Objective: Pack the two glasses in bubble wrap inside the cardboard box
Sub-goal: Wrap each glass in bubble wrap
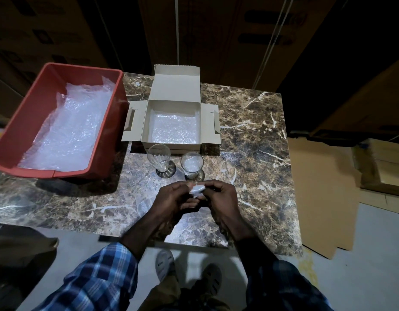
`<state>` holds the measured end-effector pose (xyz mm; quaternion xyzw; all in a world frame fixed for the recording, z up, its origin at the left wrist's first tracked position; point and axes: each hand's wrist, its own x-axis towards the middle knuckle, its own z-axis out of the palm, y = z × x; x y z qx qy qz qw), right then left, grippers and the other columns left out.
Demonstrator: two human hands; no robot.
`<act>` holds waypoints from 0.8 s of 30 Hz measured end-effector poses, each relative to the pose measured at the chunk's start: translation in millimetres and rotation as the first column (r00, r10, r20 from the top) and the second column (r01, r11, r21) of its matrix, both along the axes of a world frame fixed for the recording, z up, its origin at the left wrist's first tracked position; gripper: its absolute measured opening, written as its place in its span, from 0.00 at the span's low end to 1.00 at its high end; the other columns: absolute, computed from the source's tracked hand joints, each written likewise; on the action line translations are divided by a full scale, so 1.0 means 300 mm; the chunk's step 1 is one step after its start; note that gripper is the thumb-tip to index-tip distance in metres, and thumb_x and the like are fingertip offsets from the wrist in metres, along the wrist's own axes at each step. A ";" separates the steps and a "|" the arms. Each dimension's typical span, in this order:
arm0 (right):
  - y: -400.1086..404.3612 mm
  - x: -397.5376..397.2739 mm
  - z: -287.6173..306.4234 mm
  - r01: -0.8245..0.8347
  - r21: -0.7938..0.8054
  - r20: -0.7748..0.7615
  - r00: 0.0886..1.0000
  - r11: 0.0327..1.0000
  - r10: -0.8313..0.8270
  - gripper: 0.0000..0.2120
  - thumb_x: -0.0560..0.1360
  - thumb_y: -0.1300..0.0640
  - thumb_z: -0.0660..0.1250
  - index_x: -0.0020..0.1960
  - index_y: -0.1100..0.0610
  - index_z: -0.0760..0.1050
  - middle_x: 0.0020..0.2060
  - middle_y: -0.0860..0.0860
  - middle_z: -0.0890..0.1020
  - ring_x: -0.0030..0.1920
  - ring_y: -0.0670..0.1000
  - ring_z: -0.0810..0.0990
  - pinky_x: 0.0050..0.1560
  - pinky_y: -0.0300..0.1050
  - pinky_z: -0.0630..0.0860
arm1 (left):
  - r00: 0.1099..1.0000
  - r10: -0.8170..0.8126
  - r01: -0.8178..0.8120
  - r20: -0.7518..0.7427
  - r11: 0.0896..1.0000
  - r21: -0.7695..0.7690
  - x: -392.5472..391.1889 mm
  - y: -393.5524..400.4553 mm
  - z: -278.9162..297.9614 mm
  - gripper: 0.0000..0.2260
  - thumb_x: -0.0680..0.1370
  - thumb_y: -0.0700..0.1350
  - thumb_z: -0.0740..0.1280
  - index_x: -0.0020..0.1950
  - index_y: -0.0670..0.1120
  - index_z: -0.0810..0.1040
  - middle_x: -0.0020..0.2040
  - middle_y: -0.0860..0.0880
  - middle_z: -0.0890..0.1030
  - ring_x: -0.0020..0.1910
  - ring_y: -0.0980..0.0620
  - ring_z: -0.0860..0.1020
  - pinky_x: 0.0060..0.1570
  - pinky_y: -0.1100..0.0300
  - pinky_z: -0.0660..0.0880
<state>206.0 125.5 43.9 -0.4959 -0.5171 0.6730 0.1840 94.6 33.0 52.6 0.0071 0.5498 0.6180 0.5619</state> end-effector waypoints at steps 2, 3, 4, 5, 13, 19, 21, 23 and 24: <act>0.015 -0.005 0.031 -0.009 -0.022 -0.026 1.000 1.000 0.008 0.10 0.74 0.67 0.68 0.44 0.56 0.86 0.39 0.63 0.85 0.42 0.67 0.85 0.49 0.68 0.81 | 0.998 0.045 -0.043 -0.050 0.998 0.041 0.011 0.013 0.026 0.06 0.76 0.31 0.68 0.53 0.31 0.79 0.40 0.33 0.79 0.34 0.42 0.78 0.42 0.46 0.77; 0.021 -0.009 0.046 -0.015 -0.038 -0.051 0.999 0.999 0.013 0.10 0.74 0.67 0.67 0.44 0.57 0.86 0.40 0.64 0.85 0.42 0.67 0.84 0.48 0.67 0.82 | 0.995 0.064 -0.060 -0.082 0.997 0.043 0.011 0.018 0.038 0.06 0.75 0.29 0.68 0.52 0.30 0.79 0.39 0.34 0.79 0.32 0.43 0.79 0.39 0.47 0.77; 0.025 -0.013 0.065 -0.023 -0.040 -0.065 0.998 0.999 0.021 0.09 0.74 0.67 0.68 0.45 0.58 0.86 0.40 0.65 0.85 0.41 0.68 0.84 0.47 0.66 0.81 | 0.989 0.070 -0.066 -0.129 0.997 0.036 0.004 0.022 0.049 0.06 0.75 0.28 0.69 0.51 0.31 0.80 0.37 0.36 0.80 0.30 0.44 0.79 0.35 0.50 0.79; 0.026 -0.020 0.084 -0.026 -0.031 -0.060 0.998 0.999 0.024 0.08 0.74 0.68 0.69 0.46 0.59 0.85 0.40 0.65 0.85 0.40 0.67 0.84 0.45 0.66 0.81 | 0.981 0.066 -0.062 -0.183 0.998 0.028 -0.006 0.025 0.055 0.06 0.74 0.28 0.69 0.50 0.33 0.80 0.36 0.37 0.81 0.29 0.46 0.81 0.33 0.53 0.80; 0.129 -0.109 0.207 -0.198 0.458 0.223 0.969 0.867 0.103 0.13 0.74 0.66 0.72 0.56 0.56 0.84 0.49 0.49 0.86 0.47 0.44 0.84 0.48 0.37 0.80 | 0.593 0.065 -0.103 -0.802 0.995 0.005 -0.089 0.050 0.073 0.14 0.72 0.37 0.77 0.52 0.50 0.81 0.40 0.47 0.82 0.35 0.55 0.82 0.36 0.57 0.81; 0.172 -0.201 0.208 -0.498 0.493 0.466 0.844 0.714 0.267 0.11 0.74 0.67 0.71 0.54 0.58 0.84 0.51 0.54 0.86 0.53 0.52 0.83 0.58 0.46 0.79 | 0.307 -0.112 0.009 -0.945 0.993 -0.115 -0.130 0.076 0.056 0.21 0.69 0.45 0.80 0.61 0.47 0.81 0.50 0.51 0.76 0.41 0.60 0.78 0.42 0.72 0.74; 0.171 -0.214 0.195 -0.563 0.506 0.534 0.799 0.654 0.276 0.11 0.73 0.66 0.70 0.53 0.56 0.84 0.50 0.55 0.85 0.54 0.55 0.82 0.60 0.49 0.76 | 0.305 -0.131 0.035 -0.943 0.991 -0.126 -0.130 0.079 0.056 0.20 0.70 0.44 0.79 0.61 0.47 0.82 0.50 0.50 0.78 0.40 0.57 0.79 0.44 0.66 0.77; 0.169 -0.221 0.183 -0.631 0.535 0.607 0.750 0.562 0.264 0.11 0.73 0.64 0.70 0.53 0.55 0.82 0.50 0.56 0.84 0.57 0.58 0.77 0.63 0.52 0.71 | 0.280 -0.135 0.060 -0.950 0.991 -0.123 -0.131 0.078 0.057 0.19 0.71 0.42 0.79 0.61 0.46 0.83 0.51 0.49 0.81 0.41 0.54 0.80 0.46 0.57 0.79; 0.167 -0.220 0.178 -0.655 0.548 0.631 0.732 0.520 0.257 0.10 0.73 0.63 0.70 0.54 0.55 0.81 0.50 0.56 0.83 0.57 0.58 0.75 0.63 0.52 0.68 | 0.267 -0.132 0.066 -0.954 0.991 -0.119 -0.132 0.079 0.058 0.19 0.71 0.41 0.78 0.61 0.46 0.83 0.51 0.48 0.82 0.41 0.53 0.80 0.46 0.54 0.80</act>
